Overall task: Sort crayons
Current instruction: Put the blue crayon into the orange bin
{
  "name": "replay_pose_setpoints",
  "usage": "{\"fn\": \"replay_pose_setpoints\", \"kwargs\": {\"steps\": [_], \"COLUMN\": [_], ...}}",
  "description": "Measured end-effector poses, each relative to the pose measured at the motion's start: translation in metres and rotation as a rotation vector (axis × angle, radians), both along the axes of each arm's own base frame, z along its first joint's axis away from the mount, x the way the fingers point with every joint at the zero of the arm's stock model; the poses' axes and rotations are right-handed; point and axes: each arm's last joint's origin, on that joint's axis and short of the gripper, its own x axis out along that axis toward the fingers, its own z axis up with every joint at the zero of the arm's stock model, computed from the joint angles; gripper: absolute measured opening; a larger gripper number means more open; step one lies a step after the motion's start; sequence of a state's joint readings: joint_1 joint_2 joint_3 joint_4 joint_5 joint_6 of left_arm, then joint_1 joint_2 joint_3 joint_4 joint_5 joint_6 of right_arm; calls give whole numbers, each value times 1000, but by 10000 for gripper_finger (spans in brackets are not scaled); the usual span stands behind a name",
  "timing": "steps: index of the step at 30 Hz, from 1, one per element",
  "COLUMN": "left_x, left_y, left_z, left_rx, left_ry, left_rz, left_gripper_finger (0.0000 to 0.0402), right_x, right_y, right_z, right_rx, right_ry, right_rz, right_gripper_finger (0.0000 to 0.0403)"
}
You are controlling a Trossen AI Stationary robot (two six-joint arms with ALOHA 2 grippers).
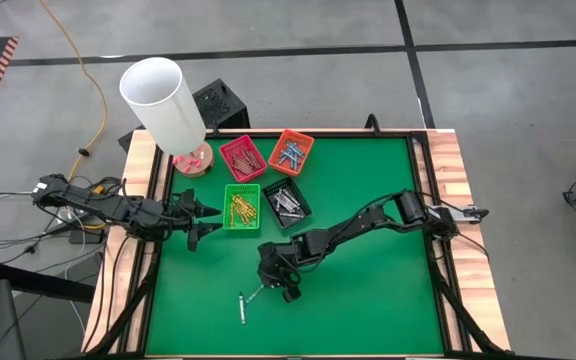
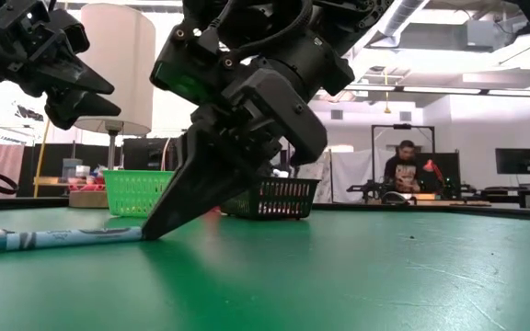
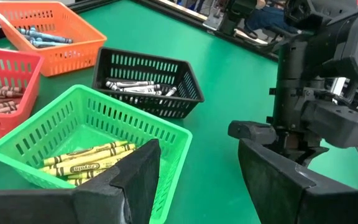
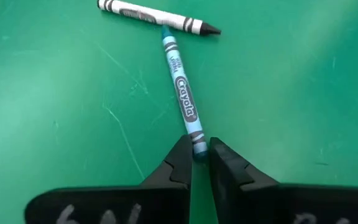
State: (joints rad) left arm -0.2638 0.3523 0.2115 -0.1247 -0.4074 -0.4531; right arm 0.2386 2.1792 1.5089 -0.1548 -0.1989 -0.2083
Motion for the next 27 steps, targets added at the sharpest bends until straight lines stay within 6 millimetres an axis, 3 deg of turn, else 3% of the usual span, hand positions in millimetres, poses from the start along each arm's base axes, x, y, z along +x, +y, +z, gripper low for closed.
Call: {"fn": "replay_pose_setpoints", "kwargs": {"steps": [11, 19, 23, 27], "left_x": [0, 0, 0, 0], "left_y": [0, 0, 0, 0], "left_z": [0, 0, 0, 0], "left_rx": [-3, 0, 3, 4], "left_ry": [0, 1, 1, 2], "left_rz": [0, 0, -1, -1], "left_gripper_finger": [207, 207, 207, 207], "right_x": [-1, 0, 2, 3], "right_y": [1, 2, 3, -2], "right_z": [2, 3, 13, 37], "right_rx": [47, 77, 76, 73], "right_ry": [25, 33, 34, -5], "right_rz": [-44, -73, -72, -95], "right_gripper_finger": [6, 4, 3, 3]}}
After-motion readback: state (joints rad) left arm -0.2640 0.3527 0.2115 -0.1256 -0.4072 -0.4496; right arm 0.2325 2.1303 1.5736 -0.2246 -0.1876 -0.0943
